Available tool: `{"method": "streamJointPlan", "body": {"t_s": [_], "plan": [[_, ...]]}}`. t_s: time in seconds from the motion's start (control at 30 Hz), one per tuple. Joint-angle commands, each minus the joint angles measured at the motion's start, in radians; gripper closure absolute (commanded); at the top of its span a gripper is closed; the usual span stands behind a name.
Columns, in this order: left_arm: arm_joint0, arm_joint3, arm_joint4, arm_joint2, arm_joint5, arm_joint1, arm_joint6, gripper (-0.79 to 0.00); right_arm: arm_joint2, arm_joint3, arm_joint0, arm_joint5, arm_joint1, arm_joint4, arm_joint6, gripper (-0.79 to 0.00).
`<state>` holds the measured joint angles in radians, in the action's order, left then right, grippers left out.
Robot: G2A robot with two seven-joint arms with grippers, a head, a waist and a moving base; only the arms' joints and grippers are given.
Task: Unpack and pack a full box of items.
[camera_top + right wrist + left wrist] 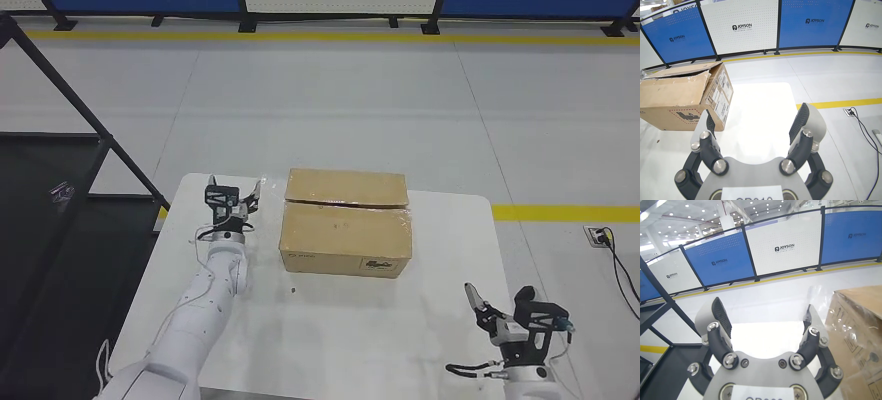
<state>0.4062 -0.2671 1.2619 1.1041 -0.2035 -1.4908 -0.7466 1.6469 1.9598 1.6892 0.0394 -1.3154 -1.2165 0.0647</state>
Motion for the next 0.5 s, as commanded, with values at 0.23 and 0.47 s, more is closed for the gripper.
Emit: {"method": "streamJointPlan", "body": {"t_s": [0.23, 0.47], "plan": [[0.037, -0.023, -0.013, 0.033, -0.030, 0.024, -0.074, -0.785, -0.012, 0.001, -0.016, -0.005, -0.001, -0.013, -0.009, -0.785], [0.081, -0.048, -0.026, 0.066, -0.064, 0.046, -0.112, -0.785, -0.023, 0.000, -0.035, -0.010, -0.001, -0.026, -0.020, -0.785]]}}
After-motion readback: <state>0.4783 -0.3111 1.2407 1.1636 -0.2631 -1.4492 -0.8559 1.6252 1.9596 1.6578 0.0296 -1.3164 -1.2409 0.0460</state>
